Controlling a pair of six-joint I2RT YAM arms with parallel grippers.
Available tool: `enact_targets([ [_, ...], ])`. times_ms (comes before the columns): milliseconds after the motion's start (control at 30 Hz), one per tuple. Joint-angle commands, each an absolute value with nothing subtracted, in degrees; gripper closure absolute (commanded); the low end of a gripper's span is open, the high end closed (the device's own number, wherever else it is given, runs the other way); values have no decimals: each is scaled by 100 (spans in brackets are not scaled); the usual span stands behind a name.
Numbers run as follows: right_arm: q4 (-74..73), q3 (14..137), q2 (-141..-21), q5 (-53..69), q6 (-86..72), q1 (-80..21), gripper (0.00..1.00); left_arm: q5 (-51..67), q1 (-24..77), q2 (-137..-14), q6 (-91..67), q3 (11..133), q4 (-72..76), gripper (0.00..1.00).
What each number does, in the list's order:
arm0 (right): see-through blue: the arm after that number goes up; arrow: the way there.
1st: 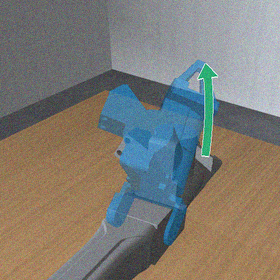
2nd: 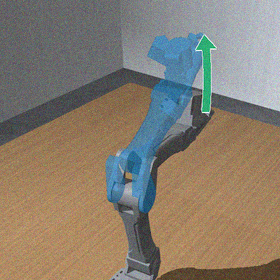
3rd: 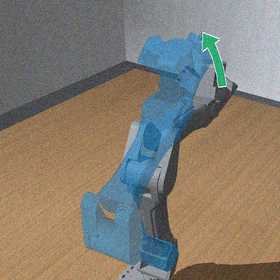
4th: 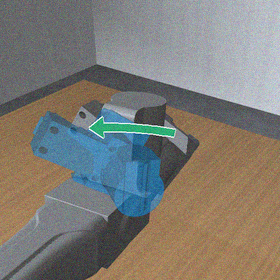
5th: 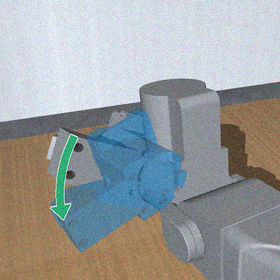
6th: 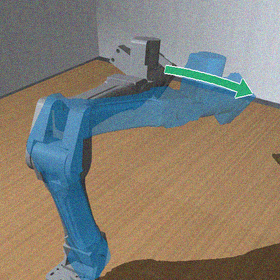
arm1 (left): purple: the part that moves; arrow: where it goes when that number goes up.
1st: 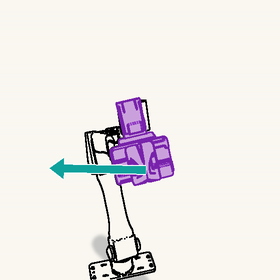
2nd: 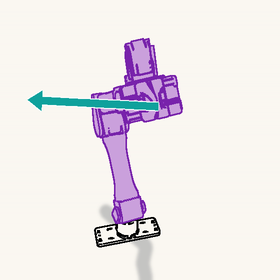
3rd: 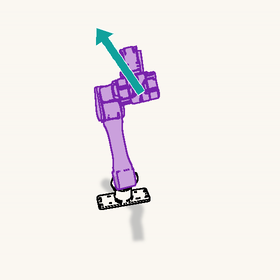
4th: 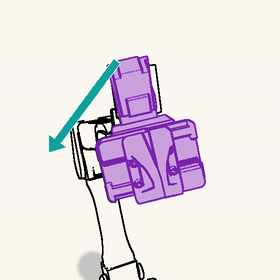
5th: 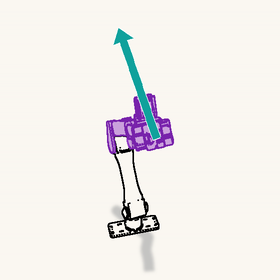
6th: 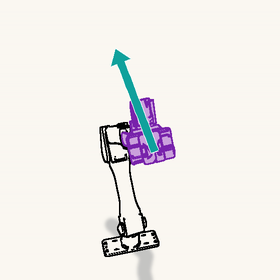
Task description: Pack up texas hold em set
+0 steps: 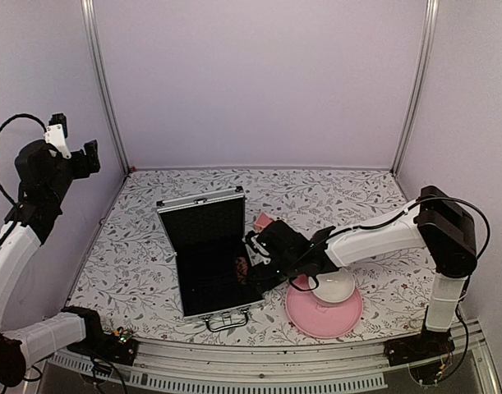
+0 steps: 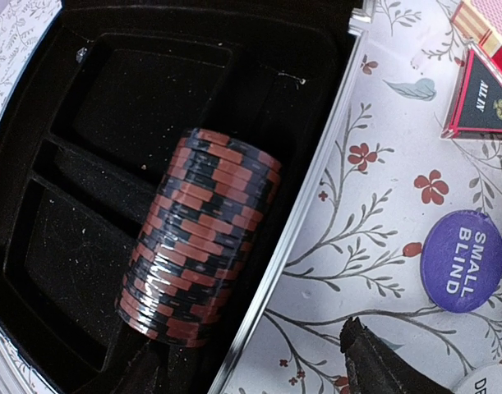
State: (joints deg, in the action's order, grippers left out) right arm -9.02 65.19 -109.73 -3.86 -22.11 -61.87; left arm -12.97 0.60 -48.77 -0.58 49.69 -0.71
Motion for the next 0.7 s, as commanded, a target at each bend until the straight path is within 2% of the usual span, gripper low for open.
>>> enact_targets([
  [0, -601, 6677, -11061, -442, -2362, -6045, 28, -1334, 105, -4863, 0, 4878, 70, 3],
  [667, -265, 6891, -11265, -475, -2382, -5943, 28, -1327, 105, -4869, 0, 4870, 71, 3],
])
